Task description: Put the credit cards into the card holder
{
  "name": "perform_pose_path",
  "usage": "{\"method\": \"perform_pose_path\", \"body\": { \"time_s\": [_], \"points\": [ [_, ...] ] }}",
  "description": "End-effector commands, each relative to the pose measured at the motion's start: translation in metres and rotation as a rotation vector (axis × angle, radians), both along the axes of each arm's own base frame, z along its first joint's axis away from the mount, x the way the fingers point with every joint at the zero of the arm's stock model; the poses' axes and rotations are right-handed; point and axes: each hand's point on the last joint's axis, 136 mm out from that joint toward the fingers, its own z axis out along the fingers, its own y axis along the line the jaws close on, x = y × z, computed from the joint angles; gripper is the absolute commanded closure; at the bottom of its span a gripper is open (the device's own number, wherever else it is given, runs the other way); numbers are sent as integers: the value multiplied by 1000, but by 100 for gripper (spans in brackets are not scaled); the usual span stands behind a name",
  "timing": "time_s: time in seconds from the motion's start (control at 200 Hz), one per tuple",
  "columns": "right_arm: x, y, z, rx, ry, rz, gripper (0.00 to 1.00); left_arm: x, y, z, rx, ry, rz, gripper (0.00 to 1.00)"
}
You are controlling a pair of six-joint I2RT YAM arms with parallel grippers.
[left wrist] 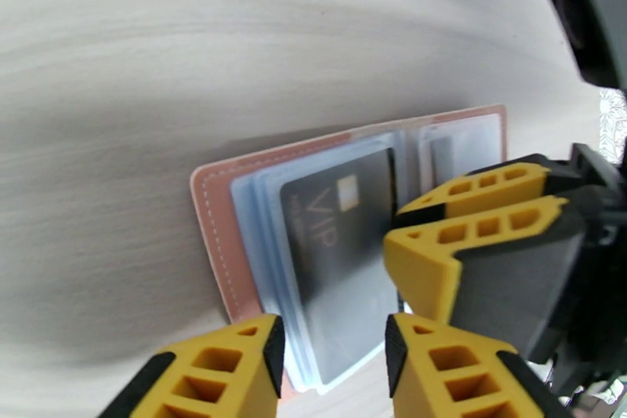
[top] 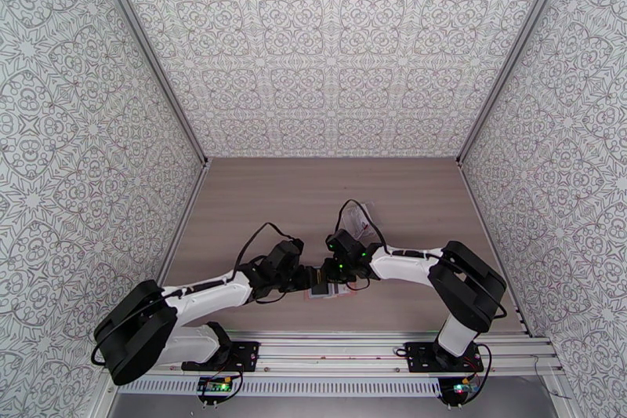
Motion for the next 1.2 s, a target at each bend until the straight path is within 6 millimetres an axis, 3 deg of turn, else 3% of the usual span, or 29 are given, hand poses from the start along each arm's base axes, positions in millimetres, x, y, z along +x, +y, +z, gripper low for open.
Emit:
{"method": "perform_pose_path", "body": {
  "time_s": [0.0, 0.455, 0.905, 1.1, 1.195],
  "points": [
    [-8, -4, -10, -30, 25, 8, 80, 1, -3, 3, 11, 1, -6, 57],
    [-9, -4, -10, -32, 25, 14, 79, 2, -14, -5, 0, 25, -28, 61],
    [-8, -4, -8, -32, 22, 13, 79, 1, -22, 1, -49, 18, -41, 62],
    [-7, -3, 0, -14, 9, 8, 79, 0, -28, 6, -85, 23, -53, 62],
    [-6, -5, 9, -16, -12, 10, 74, 0, -31, 8, -101, 23, -55, 62]
  ]
}}
